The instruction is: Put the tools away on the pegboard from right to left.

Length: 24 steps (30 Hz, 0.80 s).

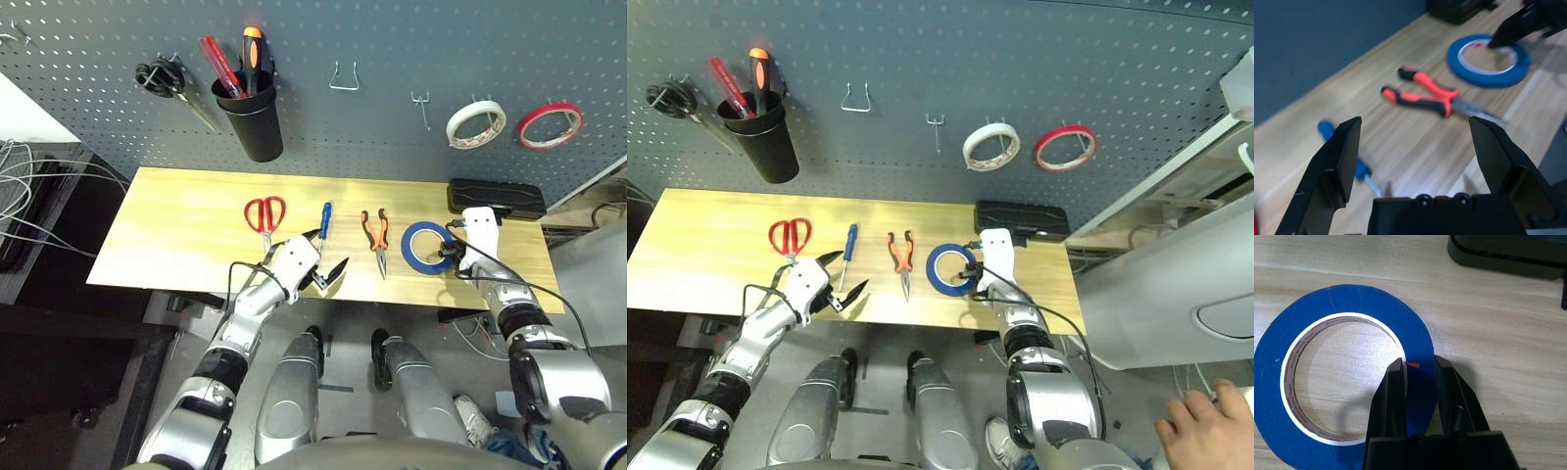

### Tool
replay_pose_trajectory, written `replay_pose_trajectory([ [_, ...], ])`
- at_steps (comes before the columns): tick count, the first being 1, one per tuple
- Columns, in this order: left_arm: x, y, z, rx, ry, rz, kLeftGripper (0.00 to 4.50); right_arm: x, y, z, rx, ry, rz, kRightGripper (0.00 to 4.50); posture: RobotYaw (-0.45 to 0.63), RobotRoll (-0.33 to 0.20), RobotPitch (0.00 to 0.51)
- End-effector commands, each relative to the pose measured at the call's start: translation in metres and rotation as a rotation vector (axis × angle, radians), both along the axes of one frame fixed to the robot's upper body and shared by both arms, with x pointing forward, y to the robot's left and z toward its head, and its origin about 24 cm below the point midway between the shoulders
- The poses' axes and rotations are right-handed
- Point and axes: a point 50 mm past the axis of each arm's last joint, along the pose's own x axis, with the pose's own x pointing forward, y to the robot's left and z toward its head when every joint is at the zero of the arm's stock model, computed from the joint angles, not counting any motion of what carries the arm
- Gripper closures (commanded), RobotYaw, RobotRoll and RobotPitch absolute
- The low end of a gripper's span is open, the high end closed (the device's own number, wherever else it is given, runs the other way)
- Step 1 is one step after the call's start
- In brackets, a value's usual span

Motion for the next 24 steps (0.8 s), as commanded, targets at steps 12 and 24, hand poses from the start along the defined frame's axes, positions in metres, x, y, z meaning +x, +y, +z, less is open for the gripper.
replay_pose_trajectory([
  [12, 0.007, -0.005, 0.018, -0.087, -0.098, -0.024, 0.0, 0.005, 0.002, 0.021, -0.018, -0.11, 0.092, 3.76, 0.07, 0.0, 0.268],
  [24, 0.008, -0.015, 0.036, -0.138, -0.157, -0.059, 0.0, 0.011, 0.028, 0.08, -0.151, -0.404, 0.381, 3.76, 0.06, 0.0, 0.254],
])
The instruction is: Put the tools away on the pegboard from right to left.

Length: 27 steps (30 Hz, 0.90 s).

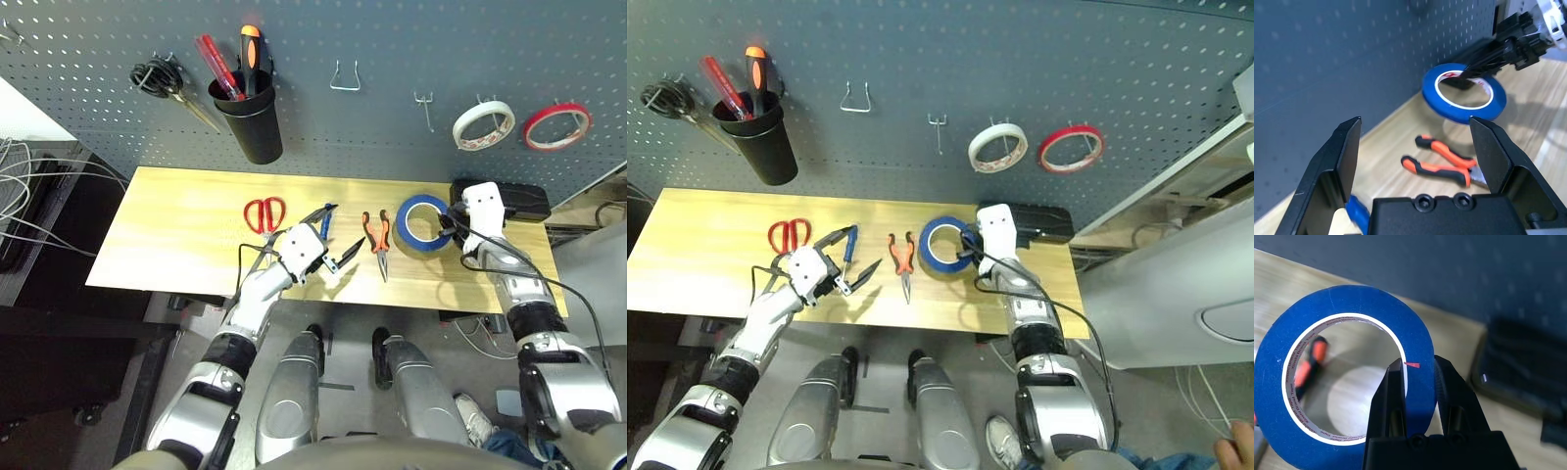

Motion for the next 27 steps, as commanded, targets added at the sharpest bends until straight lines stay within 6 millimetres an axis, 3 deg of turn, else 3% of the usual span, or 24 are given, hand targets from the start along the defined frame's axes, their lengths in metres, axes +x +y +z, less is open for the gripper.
replay_pose_trajectory([
  [1, -0.003, -0.001, -0.002, -0.009, 0.019, -0.013, 0.0, -0.004, 0.008, 0.008, -0.071, -0.075, 0.099, 3.76, 0.06, 0.0, 0.253],
  [9, 0.001, 0.001, 0.005, -0.028, 0.005, -0.006, 0.0, -0.006, 0.023, 0.034, -0.156, -0.269, 0.23, 3.76, 0.06, 0.0, 0.246],
  [27, 0.008, 0.003, 0.013, -0.041, -0.021, 0.016, 0.0, -0.004, 0.028, 0.076, -0.24, -0.656, 0.268, 3.76, 0.06, 0.0, 0.246],
])
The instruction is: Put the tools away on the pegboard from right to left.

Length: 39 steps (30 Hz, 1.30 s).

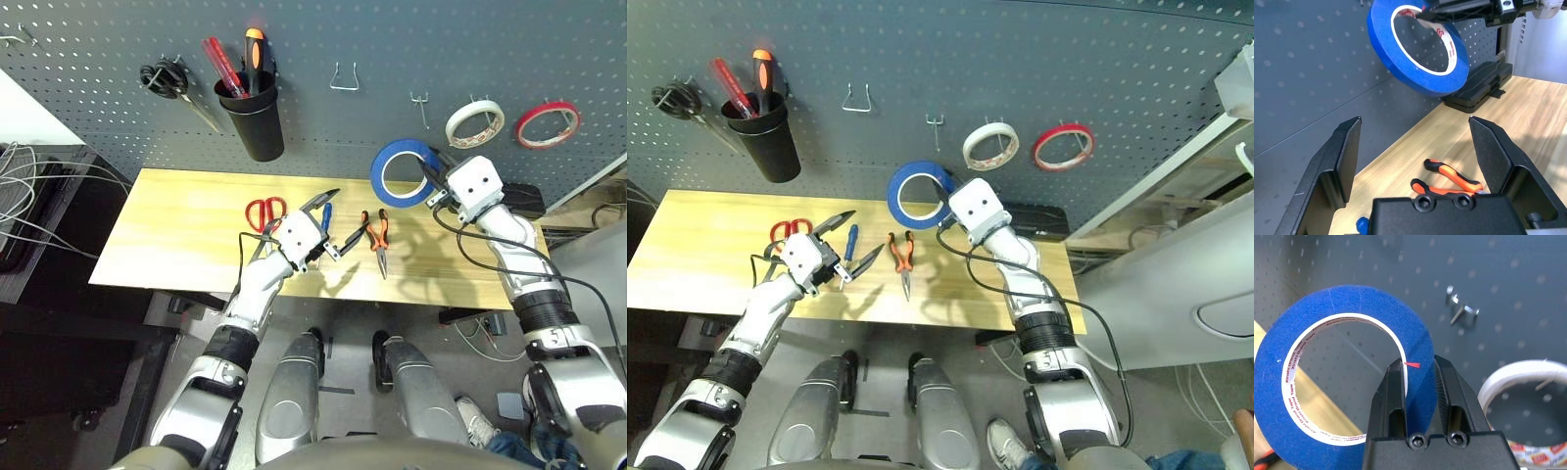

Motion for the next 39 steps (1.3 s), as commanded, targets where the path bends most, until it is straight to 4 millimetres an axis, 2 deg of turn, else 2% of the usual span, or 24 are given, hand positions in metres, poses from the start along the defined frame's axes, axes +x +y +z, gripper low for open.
replay_pose_trajectory([
  [1, -0.001, 0.001, -0.003, -0.004, 0.013, 0.004, 0.0, -0.003, -0.001, 0.003, -0.027, -0.048, 0.019, 3.76, 0.06, 0.0, 0.246],
  [14, 0.005, 0.0, 0.0, 0.005, 0.0, 0.004, 0.0, -0.014, 0.007, 0.005, -0.033, -0.098, 0.108, 3.76, 0.05, 0.0, 0.237],
  [23, 0.005, 0.002, 0.001, 0.011, -0.006, 0.002, 0.0, -0.024, 0.005, 0.017, -0.006, -0.186, 0.12, 3.76, 0.05, 0.0, 0.232],
  [30, 0.005, 0.002, 0.001, 0.015, -0.007, 0.001, 0.0, -0.029, -0.006, 0.029, 0.038, -0.249, 0.039, 3.76, 0.05, 0.0, 0.226],
  [35, 0.007, 0.001, 0.001, 0.017, -0.008, -0.004, 0.0, -0.02, -0.016, 0.036, 0.101, -0.258, -0.067, 3.76, 0.04, 0.0, 0.227],
  [39, 0.007, 0.0, 0.002, 0.015, -0.01, -0.007, 0.0, -0.013, -0.016, 0.036, 0.139, -0.237, -0.107, 3.76, 0.05, 0.0, 0.229],
])
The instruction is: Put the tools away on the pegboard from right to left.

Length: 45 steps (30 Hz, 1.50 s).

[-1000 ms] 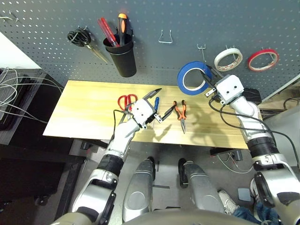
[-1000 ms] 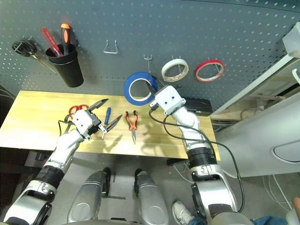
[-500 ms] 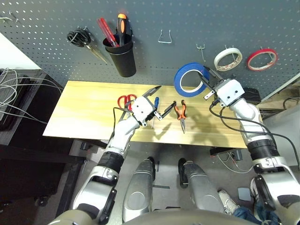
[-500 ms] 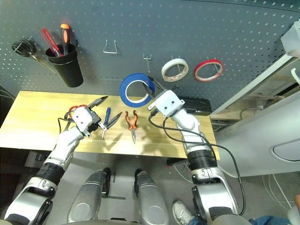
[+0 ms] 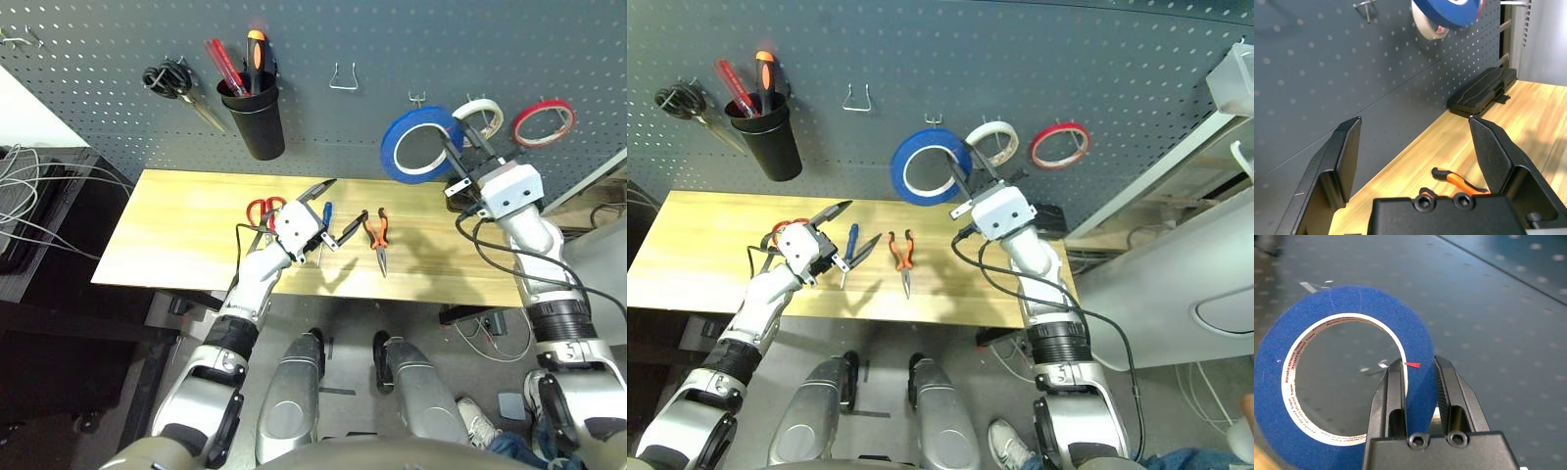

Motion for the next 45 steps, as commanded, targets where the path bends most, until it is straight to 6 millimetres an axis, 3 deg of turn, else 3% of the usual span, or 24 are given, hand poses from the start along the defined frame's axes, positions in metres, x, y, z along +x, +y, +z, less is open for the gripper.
replay_pose_trajectory([
  [1, -0.002, -0.002, -0.006, 0.012, 0.018, -0.013, 0.0, 0.006, -0.001, -0.003, 0.041, 0.03, -0.037, 3.76, 0.05, 0.0, 0.229],
  [14, 0.001, -0.002, -0.002, 0.003, 0.01, 0.002, 0.0, 0.042, 0.021, -0.012, 0.059, 0.13, -0.136, 3.76, 0.07, 0.0, 0.224],
  [21, 0.002, -0.003, -0.001, -0.005, 0.004, 0.014, 0.0, 0.053, 0.018, -0.015, 0.14, 0.191, -0.212, 3.76, 0.08, 0.0, 0.225],
  [28, 0.001, -0.001, -0.002, -0.002, 0.002, 0.019, 0.0, 0.036, 0.009, -0.017, 0.185, 0.192, -0.164, 1.55, 0.08, 0.0, 0.228],
  [32, 0.001, 0.0, -0.002, 0.002, 0.005, 0.015, 0.0, 0.013, 0.001, -0.017, 0.189, 0.199, -0.123, 0.18, 0.07, 0.0, 0.236],
  [39, 0.003, -0.001, -0.001, 0.003, 0.02, 0.004, 0.0, -0.014, -0.001, -0.045, 0.091, 0.341, -0.059, 0.05, 0.04, 0.0, 0.246],
  [45, 0.007, -0.001, -0.001, 0.005, 0.042, 0.01, 0.0, -0.006, 0.003, -0.073, 0.13, 0.53, -0.084, 0.05, 0.04, 0.0, 0.248],
])
